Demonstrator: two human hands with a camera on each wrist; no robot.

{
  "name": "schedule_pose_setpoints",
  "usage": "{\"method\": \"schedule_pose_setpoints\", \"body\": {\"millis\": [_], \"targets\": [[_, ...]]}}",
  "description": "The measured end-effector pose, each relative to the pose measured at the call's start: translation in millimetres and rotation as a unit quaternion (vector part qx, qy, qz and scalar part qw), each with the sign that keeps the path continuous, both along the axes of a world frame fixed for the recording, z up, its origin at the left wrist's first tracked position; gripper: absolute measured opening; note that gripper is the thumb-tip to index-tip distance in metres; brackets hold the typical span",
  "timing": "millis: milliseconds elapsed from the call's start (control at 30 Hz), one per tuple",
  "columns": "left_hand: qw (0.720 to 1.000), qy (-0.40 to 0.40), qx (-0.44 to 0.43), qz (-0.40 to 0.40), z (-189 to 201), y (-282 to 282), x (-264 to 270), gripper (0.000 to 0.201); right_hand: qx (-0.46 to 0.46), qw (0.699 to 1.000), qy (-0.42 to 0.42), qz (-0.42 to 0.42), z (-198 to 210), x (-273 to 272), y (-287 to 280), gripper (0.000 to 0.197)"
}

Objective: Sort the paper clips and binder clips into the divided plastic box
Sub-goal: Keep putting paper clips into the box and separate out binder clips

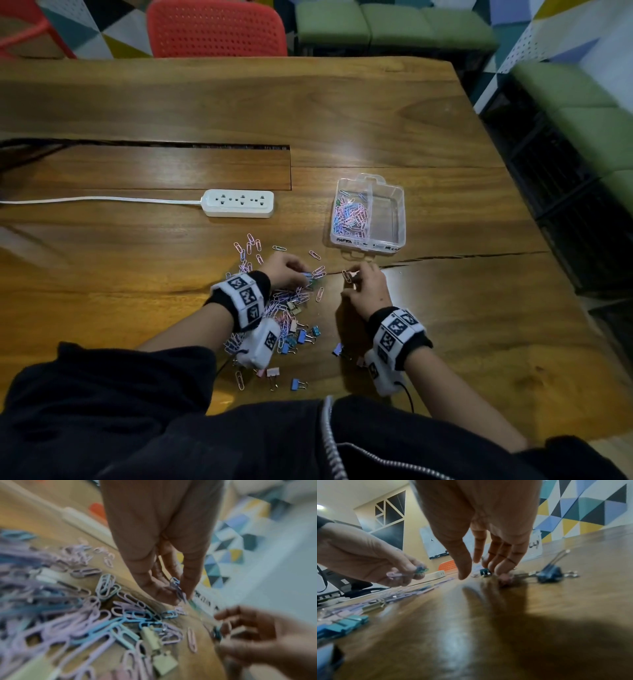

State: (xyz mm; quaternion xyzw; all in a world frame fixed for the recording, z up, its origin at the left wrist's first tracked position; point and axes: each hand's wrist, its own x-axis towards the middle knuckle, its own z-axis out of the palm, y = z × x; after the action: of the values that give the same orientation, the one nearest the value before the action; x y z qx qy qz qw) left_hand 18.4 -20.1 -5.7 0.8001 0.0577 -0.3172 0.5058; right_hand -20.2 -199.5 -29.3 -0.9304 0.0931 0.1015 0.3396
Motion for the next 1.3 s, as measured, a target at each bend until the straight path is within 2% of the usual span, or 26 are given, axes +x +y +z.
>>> {"method": "schedule_pose_setpoints", "body": {"millis": [67,133,200,267,367,433,500,633,733,800,833,867,900,967,1000,1067,1100,1133,1200,1233,1300], "targets": [[0.991,0.062,-0.101,0.061,4,5,-2,0.012,-0.004,1.0,0.002,-0.002,-1,-1,-4,0.038],[0.973,0.117,-0.167,0.105,6,9,-3,0.012,-0.009,1.0,0.004,0.0,-1,0,-4,0.037],[0.943,0.175,-0.236,0.155,7,11,-5,0.013,-0.023,1.0,0.007,0.012,0,3,0,0.036],[0.901,0.23,-0.305,0.206,7,12,-11,0.015,-0.052,0.998,0.014,0.03,1,6,6,0.034],[0.856,0.269,-0.37,0.24,5,9,-22,0.018,-0.088,0.995,0.019,0.05,2,11,13,0.03],[0.85,0.273,-0.383,0.238,5,6,-27,0.016,-0.107,0.992,0.018,0.068,3,11,13,0.026],[0.872,0.253,-0.354,0.227,6,2,-27,0.012,-0.13,0.987,0.004,0.093,3,9,12,0.02],[0.954,0.133,-0.187,0.191,7,-6,-17,0.036,-0.191,0.971,-0.029,0.144,4,5,10,0.021],[0.985,0.106,-0.079,0.115,7,-6,-11,0.033,-0.23,0.954,-0.031,0.192,2,3,11,0.022],[0.988,0.14,-0.054,0.048,8,-3,-8,0.021,-0.177,0.968,-0.003,0.176,2,4,12,0.018],[0.986,0.155,-0.055,0.033,7,-2,-8,0.019,-0.113,0.985,0.008,0.133,2,4,13,0.012],[0.984,0.163,-0.06,0.034,6,-1,-7,0.022,-0.017,0.997,0.016,0.072,3,3,13,0.006],[0.982,0.166,-0.071,0.05,5,0,-7,0.024,0.093,0.995,0.022,0.008,2,2,13,0.012],[0.986,0.129,-0.065,0.079,4,-2,-6,0.025,0.289,0.952,0.044,-0.09,4,-2,11,0.024],[0.994,0.085,-0.026,0.067,3,-4,-6,0.025,0.367,0.92,0.067,-0.121,6,-3,11,0.025],[0.995,-0.03,0.093,-0.013,0,-9,-11,0.018,0.495,0.845,0.116,-0.164,11,-4,11,0.026],[0.987,-0.058,0.14,-0.055,0,-10,-14,0.015,0.528,0.819,0.134,-0.178,15,-3,12,0.027],[0.977,-0.066,0.178,-0.093,-1,-12,-17,0.022,0.54,0.807,0.143,-0.19,18,-2,14,0.028],[0.954,-0.077,0.239,-0.163,-7,-14,-20,0.038,0.531,0.807,0.149,-0.211,20,1,20,0.028],[0.945,-0.092,0.26,-0.178,-9,-15,-20,0.037,0.51,0.821,0.152,-0.207,18,1,23,0.028],[0.943,-0.118,0.262,-0.166,-9,-17,-19,0.022,0.411,0.888,0.144,-0.151,12,3,29,0.024]]}}
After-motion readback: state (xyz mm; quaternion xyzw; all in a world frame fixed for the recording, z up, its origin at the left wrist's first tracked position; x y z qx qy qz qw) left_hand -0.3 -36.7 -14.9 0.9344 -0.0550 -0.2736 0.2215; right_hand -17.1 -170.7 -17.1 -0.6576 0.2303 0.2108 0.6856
